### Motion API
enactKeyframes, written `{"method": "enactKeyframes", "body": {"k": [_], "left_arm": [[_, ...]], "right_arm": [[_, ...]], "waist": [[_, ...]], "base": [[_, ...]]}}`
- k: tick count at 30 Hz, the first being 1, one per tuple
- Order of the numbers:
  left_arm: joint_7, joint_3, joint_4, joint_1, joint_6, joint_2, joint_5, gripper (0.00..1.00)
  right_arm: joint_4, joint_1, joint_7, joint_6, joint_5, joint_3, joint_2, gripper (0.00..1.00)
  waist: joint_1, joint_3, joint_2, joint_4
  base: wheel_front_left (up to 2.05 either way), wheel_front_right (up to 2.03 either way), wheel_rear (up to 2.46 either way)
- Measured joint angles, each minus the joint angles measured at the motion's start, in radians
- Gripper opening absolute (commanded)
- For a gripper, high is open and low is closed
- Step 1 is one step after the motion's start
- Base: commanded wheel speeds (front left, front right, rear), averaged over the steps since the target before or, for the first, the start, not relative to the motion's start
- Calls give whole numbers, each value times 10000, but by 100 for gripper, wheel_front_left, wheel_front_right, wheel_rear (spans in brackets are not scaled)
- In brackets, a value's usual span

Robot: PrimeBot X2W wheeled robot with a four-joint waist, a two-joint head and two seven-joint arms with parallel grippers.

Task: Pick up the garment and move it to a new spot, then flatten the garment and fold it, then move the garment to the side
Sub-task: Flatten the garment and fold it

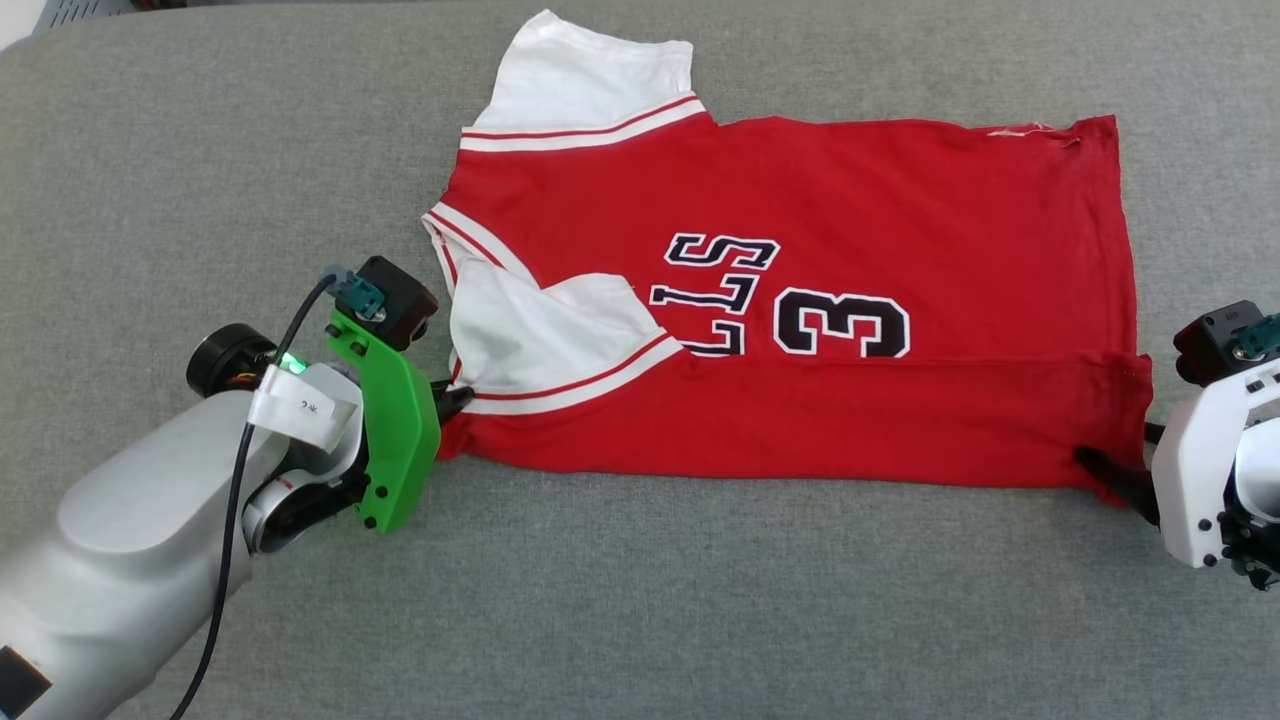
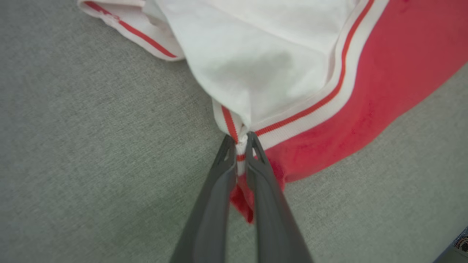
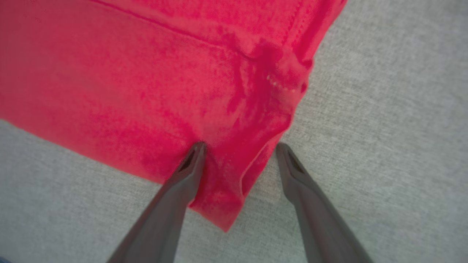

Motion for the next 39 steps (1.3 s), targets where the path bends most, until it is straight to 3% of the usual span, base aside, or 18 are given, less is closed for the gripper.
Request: {"method": "enactKeyframes", "body": {"k": [3,4,5,6,14,20,31,39], "left_arm": [[-136,-2,102,-5,0,-50,13,0],[-192,-4,153,-4,0,-58,12,0],[-230,-8,205,-1,-2,-69,10,0],[-272,-6,240,6,-2,-81,4,0],[-663,-8,345,432,-2,119,-150,0],[-784,-31,-115,769,44,474,-213,0],[-780,-259,-2082,1918,871,1515,-339,0],[-755,-479,-2696,2653,1377,1639,-654,0]], "right_arm": [[136,-70,-259,0,82,242,17,100],[176,-76,-384,0,163,290,23,92],[234,-84,-552,0,228,316,27,29],[278,-92,-690,0,270,351,31,0],[360,-163,-1925,-2,451,652,82,0],[-353,270,-2316,2,654,512,-359,0],[-1925,2067,-2207,10,826,-600,-1012,0],[-2194,3081,-1670,10,826,-1427,-763,0]], "waist": [[0,120,0,59],[0,137,0,61],[0,130,0,55],[0,111,0,49],[0,-482,1,-103],[0,-1096,1,-159],[0,-1892,1,-186],[0,-1656,1,-311]], "base": [[0,0,0],[0,0,0],[0,0,0],[0,0,0],[0,0,0],[0,0,0],[0,0,0],[0,0,0]]}}
